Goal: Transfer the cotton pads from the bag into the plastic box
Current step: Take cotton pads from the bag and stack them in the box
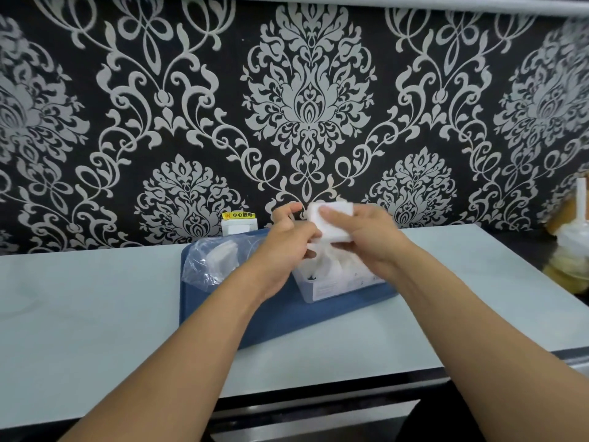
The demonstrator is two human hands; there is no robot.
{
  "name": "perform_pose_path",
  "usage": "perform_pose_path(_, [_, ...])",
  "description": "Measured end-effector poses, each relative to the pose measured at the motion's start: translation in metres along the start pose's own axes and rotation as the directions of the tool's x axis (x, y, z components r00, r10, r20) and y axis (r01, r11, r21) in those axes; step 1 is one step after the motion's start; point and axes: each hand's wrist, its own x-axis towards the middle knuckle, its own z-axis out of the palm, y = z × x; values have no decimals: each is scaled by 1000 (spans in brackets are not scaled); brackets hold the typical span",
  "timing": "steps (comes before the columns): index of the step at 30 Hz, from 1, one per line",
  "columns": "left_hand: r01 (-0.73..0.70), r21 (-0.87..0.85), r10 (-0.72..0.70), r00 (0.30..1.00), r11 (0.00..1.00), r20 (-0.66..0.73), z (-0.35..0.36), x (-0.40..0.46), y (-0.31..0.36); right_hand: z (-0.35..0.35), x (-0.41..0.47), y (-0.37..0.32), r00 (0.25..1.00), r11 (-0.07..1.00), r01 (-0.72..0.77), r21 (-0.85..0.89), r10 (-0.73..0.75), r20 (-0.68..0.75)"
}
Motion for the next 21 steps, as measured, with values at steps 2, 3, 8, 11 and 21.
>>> perform_pose_path(2, [-130, 237, 153, 985, 963, -83, -7, 1, -3, -16, 7, -6, 994, 999, -32, 27, 35, -101])
perform_pose_path(3, [-188, 362, 244, 963, 913, -116, -11, 1, -4, -23, 9, -7, 992, 997, -64, 46, 69, -102])
perform_pose_path(8, [-201, 660, 324, 943, 724, -69, -26, 2, -10, -8, 16, -5, 972, 937, -191, -294, 222, 73])
perform_pose_path(11, [-170, 702, 269, 963, 692, -32, -26, 3, -14, 10, 24, -2, 950, 830, -200, -520, 295, 104])
perform_pose_path(21, [-160, 711, 79, 986, 685, 145, -31, 8, -28, 33, 22, 6, 941, 44, 28, -999, 337, 41])
